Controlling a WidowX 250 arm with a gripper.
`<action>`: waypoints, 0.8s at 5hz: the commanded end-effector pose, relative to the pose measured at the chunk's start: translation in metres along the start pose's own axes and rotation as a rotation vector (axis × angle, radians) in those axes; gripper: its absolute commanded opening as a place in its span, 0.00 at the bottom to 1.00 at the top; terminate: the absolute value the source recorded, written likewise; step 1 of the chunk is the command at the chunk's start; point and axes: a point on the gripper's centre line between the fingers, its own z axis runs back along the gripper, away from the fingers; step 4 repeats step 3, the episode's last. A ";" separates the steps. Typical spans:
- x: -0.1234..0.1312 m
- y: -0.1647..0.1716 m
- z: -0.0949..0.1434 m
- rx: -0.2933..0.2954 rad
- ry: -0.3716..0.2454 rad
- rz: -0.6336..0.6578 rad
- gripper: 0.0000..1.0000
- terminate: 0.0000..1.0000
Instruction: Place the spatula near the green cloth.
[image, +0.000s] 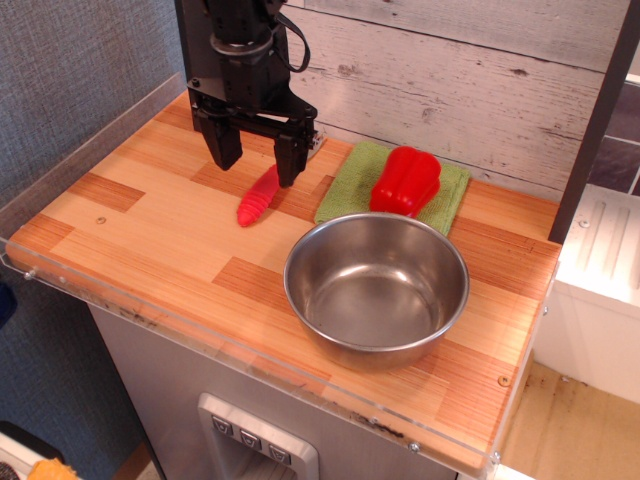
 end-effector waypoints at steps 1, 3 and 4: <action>-0.021 -0.014 0.017 -0.012 -0.006 -0.063 1.00 0.00; -0.021 -0.014 0.017 -0.012 -0.006 -0.063 1.00 1.00; -0.021 -0.014 0.017 -0.012 -0.006 -0.063 1.00 1.00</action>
